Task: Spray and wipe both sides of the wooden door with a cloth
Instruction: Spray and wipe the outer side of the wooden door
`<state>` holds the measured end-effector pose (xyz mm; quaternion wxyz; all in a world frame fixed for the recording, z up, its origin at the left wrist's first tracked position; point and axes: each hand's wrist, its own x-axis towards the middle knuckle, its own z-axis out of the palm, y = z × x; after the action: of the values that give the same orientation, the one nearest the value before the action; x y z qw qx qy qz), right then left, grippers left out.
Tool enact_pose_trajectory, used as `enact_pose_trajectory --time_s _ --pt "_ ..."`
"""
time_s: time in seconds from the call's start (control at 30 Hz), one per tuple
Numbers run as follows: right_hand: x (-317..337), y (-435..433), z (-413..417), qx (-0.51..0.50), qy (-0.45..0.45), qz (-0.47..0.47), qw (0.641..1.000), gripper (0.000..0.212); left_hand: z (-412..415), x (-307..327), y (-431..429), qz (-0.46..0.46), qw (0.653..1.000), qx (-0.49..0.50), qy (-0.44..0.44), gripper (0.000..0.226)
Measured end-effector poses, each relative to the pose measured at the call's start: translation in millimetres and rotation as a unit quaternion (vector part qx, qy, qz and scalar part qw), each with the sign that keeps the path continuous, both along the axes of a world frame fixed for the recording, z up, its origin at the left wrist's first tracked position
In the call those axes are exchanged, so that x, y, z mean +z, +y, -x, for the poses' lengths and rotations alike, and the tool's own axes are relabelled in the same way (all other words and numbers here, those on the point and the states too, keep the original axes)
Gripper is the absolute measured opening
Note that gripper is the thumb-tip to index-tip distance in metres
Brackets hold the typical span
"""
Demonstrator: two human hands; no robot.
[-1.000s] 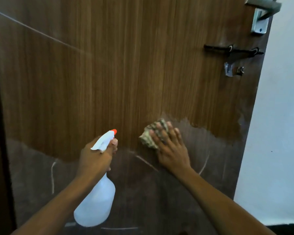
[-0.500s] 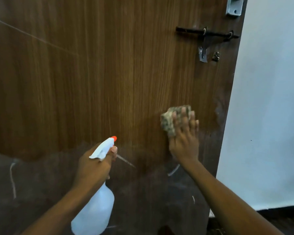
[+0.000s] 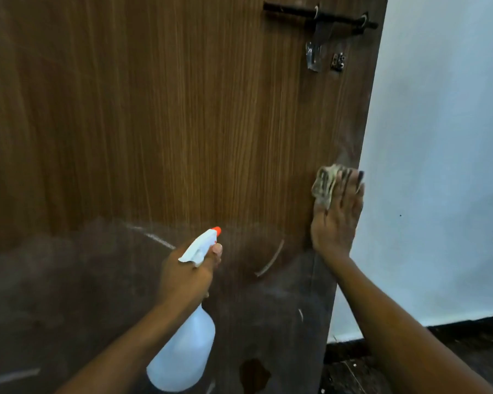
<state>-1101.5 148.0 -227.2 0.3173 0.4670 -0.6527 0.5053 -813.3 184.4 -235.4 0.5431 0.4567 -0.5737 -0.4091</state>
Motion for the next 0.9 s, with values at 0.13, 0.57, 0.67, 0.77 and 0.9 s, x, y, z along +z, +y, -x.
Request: enact_pose_trajectory --time_s 0.13,0.57,0.67,0.77,0.9 --pt "37.3 -10.8 -21.0 -0.016 0.013 0.013 1.000 0.063 21.2 -14.2 7.2 -0.010 0.999 -0.016 -0.048 0.043" --pt "-41.7 -6.4 5.8 0.011 -0.082 0.067 0.994 0.065 50.3 -79.5 34.3 -0.074 0.993 -0.045 -0.082 0.047" --pt "-76.7 -7.2 -3.4 0.023 0.115 0.007 0.993 0.061 49.4 -87.6 37.6 -0.092 0.993 -0.025 -0.074 0.035" --pt "-140.1 11.2 10.9 0.048 0.173 -0.048 0.983 0.059 42.8 -94.1 39.8 -0.120 0.991 -0.003 -0.053 0.035" --pt "-128.0 5.1 -6.5 0.009 0.053 -0.023 0.998 0.063 25.8 -98.2 36.4 -0.118 0.992 0.021 -0.031 0.033"
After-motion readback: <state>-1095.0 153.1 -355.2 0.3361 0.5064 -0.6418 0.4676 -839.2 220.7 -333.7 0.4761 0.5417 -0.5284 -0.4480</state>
